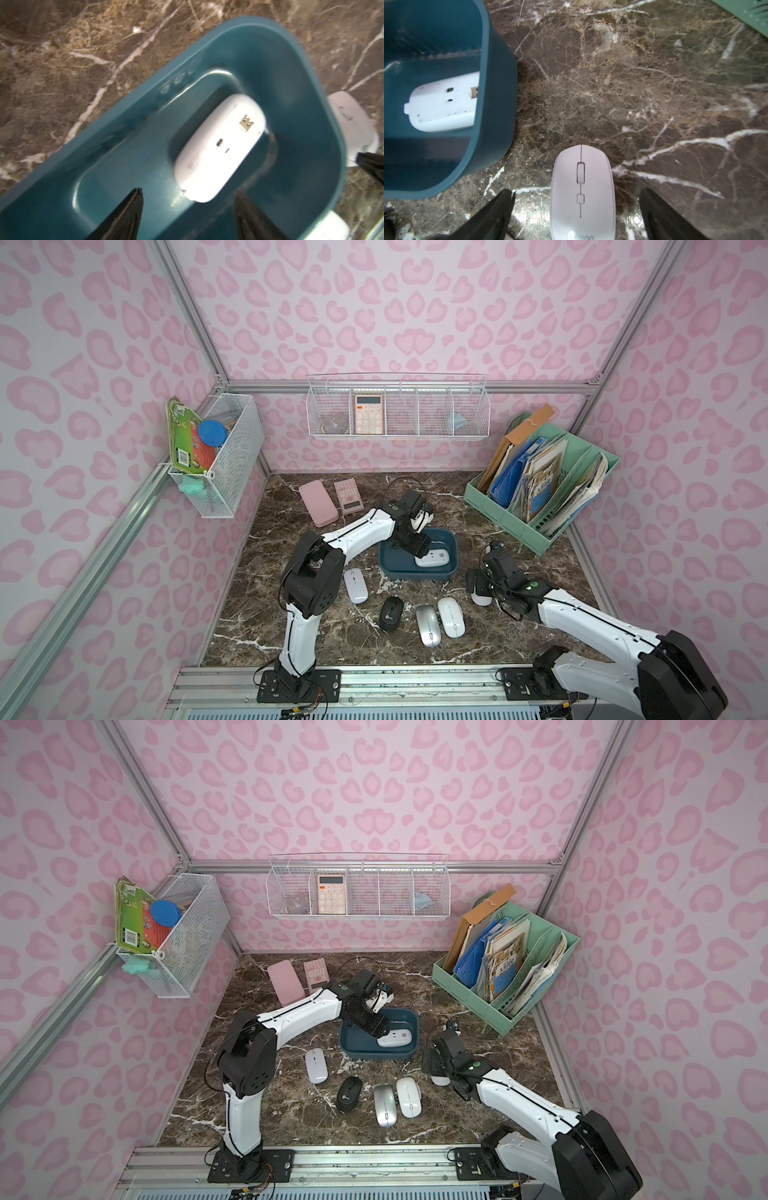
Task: Take out the mouse from the storage box
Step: Pick up the mouse from the storage box.
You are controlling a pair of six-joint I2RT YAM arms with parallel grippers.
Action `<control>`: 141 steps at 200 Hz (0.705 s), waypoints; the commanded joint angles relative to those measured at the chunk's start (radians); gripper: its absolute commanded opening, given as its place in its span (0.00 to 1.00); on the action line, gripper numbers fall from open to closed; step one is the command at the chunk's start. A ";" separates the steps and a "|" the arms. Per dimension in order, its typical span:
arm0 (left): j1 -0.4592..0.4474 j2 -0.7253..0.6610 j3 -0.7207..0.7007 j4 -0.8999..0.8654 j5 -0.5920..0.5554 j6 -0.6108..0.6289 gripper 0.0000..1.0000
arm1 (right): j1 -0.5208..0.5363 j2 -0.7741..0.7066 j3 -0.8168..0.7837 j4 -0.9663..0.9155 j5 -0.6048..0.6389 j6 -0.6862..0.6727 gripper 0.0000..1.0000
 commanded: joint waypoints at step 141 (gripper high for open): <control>-0.025 0.256 0.274 -0.226 0.016 0.123 0.97 | -0.016 -0.008 0.061 0.012 -0.039 -0.034 0.97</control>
